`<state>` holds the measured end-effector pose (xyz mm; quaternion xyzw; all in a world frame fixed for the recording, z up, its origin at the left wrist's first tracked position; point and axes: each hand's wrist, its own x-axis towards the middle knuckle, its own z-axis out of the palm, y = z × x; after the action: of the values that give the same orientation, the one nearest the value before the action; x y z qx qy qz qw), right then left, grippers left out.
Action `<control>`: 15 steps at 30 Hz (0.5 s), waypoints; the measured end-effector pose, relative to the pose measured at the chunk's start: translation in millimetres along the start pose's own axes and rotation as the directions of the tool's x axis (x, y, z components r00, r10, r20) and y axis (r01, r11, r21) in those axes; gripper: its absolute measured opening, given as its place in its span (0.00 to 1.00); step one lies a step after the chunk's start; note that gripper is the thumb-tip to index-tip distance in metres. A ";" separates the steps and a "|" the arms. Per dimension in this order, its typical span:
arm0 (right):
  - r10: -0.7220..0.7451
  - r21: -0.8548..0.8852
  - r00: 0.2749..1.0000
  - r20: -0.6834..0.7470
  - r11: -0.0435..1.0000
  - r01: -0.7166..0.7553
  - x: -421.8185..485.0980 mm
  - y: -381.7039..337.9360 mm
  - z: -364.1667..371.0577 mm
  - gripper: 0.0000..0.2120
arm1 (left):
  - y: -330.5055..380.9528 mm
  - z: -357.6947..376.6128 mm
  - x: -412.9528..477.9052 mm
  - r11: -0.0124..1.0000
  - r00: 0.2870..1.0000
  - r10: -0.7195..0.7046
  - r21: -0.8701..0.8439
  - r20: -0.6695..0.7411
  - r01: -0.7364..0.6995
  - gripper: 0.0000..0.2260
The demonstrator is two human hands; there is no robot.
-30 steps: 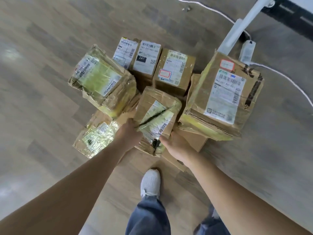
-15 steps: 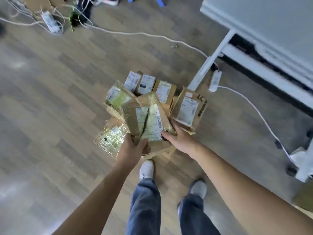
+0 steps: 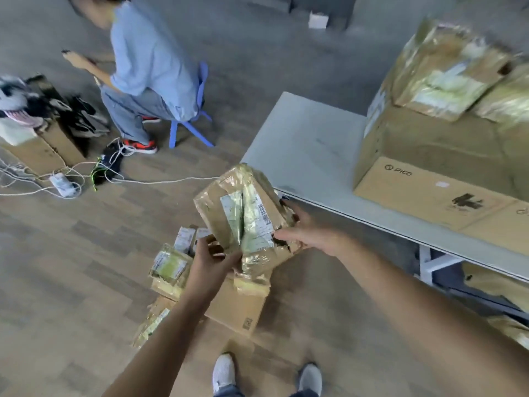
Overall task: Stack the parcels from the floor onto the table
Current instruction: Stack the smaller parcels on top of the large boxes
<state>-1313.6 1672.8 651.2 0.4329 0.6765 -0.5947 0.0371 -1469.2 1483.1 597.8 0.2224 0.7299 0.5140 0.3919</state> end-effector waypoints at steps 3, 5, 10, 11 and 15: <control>-0.104 -0.152 0.986 -0.132 0.985 0.084 -37.2 -20.3 -43.9 0.43 | 53.3 9.4 13.4 0.994 0.995 0.096 0.046 0.003 -0.096 0.40; -0.136 -0.247 0.973 -0.186 0.965 0.088 -60.0 -28.1 -73.2 0.44 | 92.2 19.9 18.8 0.974 0.978 0.207 0.103 -0.024 -0.204 0.48; -0.258 -0.449 0.931 -0.259 0.886 0.120 -109.3 -30.7 -141.5 0.44 | 179.5 73.1 24.9 0.849 0.898 0.424 0.292 0.118 -0.440 0.27; -0.278 -0.490 0.921 -0.272 0.864 0.116 -120.3 -28.3 -154.3 0.44 | 194.7 88.0 23.3 0.834 0.887 0.434 0.302 0.158 -0.462 0.24; -0.375 -0.615 0.884 -0.278 0.776 0.136 -161.2 -13.9 -200.8 0.44 | 241.5 149.2 8.0 0.919 0.913 0.319 0.154 0.254 -0.364 0.23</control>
<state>-1128.7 1754.7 811.3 0.4107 0.8718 -0.2624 -0.0495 -1373.4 1664.8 793.8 0.4413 0.6782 0.4711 0.3512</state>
